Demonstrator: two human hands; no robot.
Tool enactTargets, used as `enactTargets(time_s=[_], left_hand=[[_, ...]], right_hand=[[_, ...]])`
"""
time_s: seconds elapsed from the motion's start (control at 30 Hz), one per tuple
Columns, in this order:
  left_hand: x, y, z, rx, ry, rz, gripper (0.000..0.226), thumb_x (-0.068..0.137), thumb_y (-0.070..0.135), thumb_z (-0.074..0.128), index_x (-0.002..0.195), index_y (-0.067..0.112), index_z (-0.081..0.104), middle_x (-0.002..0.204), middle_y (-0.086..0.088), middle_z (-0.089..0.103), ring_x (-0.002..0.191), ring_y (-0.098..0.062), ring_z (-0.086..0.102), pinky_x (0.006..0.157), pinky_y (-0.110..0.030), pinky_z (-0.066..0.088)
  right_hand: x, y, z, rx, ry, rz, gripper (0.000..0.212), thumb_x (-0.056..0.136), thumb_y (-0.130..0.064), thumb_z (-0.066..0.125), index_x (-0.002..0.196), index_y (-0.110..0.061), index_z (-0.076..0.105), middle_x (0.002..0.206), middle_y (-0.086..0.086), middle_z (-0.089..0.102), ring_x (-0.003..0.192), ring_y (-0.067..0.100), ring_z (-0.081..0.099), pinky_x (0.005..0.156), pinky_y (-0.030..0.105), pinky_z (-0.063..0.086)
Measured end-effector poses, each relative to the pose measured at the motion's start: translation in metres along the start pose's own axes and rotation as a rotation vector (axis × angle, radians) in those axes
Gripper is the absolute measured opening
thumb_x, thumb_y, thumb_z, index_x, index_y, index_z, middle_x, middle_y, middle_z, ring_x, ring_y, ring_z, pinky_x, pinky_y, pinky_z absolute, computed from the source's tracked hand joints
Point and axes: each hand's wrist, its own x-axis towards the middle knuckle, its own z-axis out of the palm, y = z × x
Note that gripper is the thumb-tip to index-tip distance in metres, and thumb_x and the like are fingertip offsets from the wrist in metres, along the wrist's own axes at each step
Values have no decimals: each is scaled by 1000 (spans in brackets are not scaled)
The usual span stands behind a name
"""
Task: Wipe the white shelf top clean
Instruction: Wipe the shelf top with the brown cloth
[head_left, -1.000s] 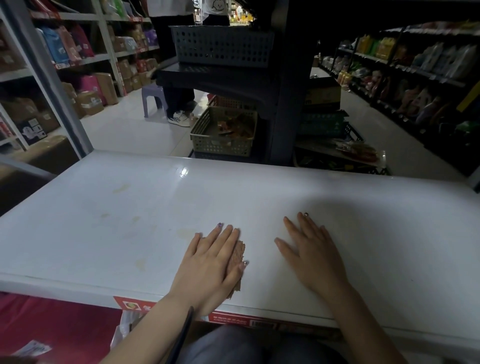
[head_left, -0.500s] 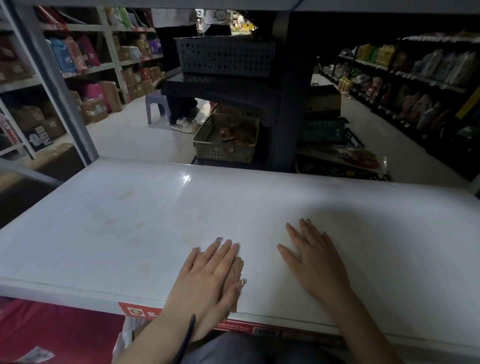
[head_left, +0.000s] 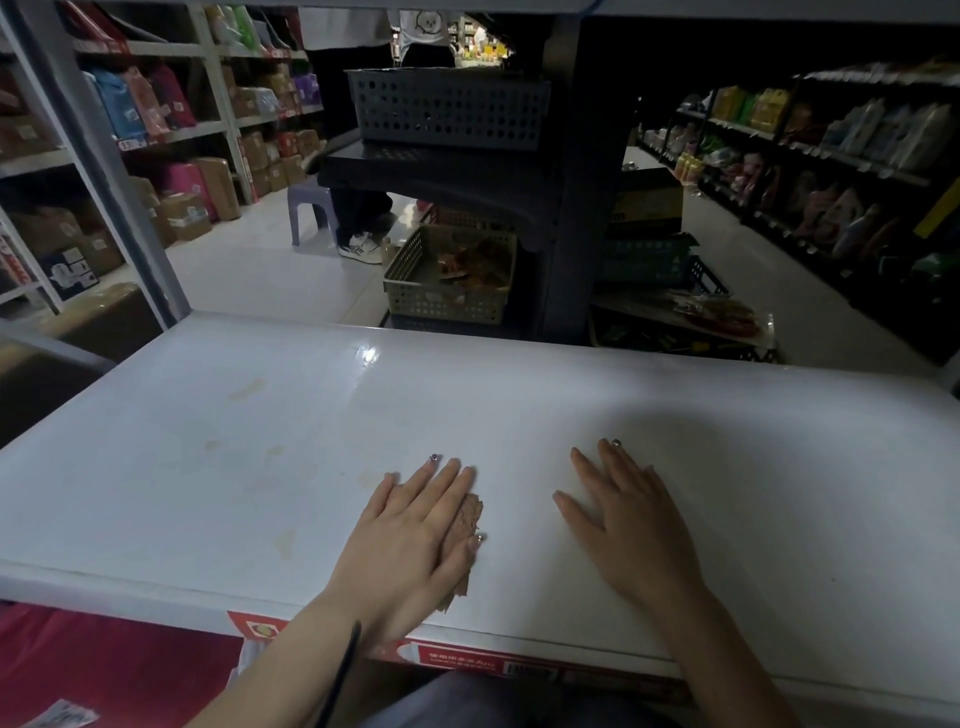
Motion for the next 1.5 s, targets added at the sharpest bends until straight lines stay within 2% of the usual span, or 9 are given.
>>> enactTargets(time_s=[0.07, 0.17, 0.27, 0.4, 0.5, 0.7, 0.97, 1.4, 1.5], left_hand=[[5, 1, -3, -29, -19, -11, 61, 92, 54, 19, 144, 24, 30, 148, 8, 33, 137, -11, 18, 107, -32, 10], [12, -1, -4, -81, -23, -27, 72, 81, 61, -1, 147, 32, 1, 148, 19, -6, 137, -1, -14, 110, -26, -10], [18, -1, -5, -74, -36, -36, 76, 76, 62, -8, 145, 33, -6, 144, 21, -13, 133, 2, -21, 108, -26, -13], [26, -2, -2, -81, -34, -57, 79, 74, 62, -8, 147, 32, -2, 149, 19, -8, 132, 3, -19, 110, -27, -10], [33, -3, -1, -63, -46, -66, 80, 73, 62, -8, 147, 32, -1, 154, 16, -2, 139, -1, -13, 111, -29, -7], [46, -5, 2, -27, -47, -78, 84, 70, 62, -12, 147, 32, 0, 156, 14, 1, 142, -6, -7, 113, -30, -2], [64, -8, 4, -25, -65, -92, 87, 67, 62, -12, 147, 32, 1, 156, 14, 2, 142, -7, -6, 113, -32, 0], [110, -17, 11, -48, -97, -122, 91, 64, 63, -10, 148, 31, 4, 156, 13, 5, 142, -6, -4, 113, -32, -1], [121, -20, 12, -56, -112, -131, 93, 62, 65, -10, 148, 31, 4, 156, 13, 5, 142, -7, -4, 113, -33, -1]], right_hand=[[0, 0, 0, 5, 0, -1, 62, 93, -59, 19, 148, -33, 10, 158, -2, -4, 143, 7, -10, 112, 26, -10], [0, 1, -1, 10, 6, -6, 59, 96, -53, 26, 149, -32, 10, 158, -3, -4, 142, 7, -10, 112, 26, -10], [1, 2, 1, 13, 13, -6, 60, 95, -56, 24, 149, -33, 11, 158, -2, -3, 143, 8, -9, 112, 26, -10], [3, 2, 4, 24, 28, 0, 83, 74, -68, 0, 148, -34, 13, 158, -2, -1, 143, 8, -8, 111, 25, -11], [3, 4, 5, -6, 26, -2, 91, 65, -68, -8, 148, -34, 11, 158, -3, -2, 143, 8, -9, 109, 24, -11], [3, 3, 4, 1, 22, 5, 81, 75, -67, 1, 148, -35, 11, 158, -4, -1, 143, 8, -8, 109, 24, -11], [4, 4, 5, -27, 32, -5, 90, 65, -67, -10, 148, -36, 9, 158, -4, -2, 142, 8, -9, 108, 23, -13], [7, 5, 6, 10, 69, -18, 89, 65, -67, -8, 147, -38, 10, 157, -7, -3, 142, 6, -10, 109, 24, -12], [7, 5, 8, 14, 98, -37, 87, 67, -67, -5, 147, -37, 16, 158, -5, 2, 143, 8, -5, 109, 23, -12]])
